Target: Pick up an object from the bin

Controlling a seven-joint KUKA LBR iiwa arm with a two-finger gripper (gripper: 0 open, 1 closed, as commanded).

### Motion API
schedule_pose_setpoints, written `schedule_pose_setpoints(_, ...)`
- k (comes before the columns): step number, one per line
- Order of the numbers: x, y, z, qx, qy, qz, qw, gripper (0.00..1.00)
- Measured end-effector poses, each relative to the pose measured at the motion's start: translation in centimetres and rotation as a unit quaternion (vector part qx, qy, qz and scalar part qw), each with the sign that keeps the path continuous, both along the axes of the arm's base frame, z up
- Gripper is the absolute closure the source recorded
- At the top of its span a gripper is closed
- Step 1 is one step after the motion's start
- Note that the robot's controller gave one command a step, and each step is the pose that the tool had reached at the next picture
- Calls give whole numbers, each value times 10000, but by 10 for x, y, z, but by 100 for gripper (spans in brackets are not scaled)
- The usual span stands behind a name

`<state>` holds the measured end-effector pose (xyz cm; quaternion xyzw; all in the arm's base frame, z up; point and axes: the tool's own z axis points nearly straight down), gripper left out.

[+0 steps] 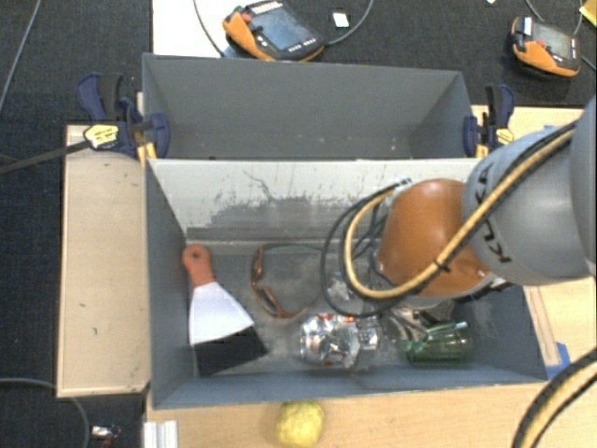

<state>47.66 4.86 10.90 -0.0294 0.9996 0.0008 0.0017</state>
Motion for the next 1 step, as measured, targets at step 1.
schedule_pose_setpoints(1, 4, -1, -38, 2, -30, 273, 9996, 0)
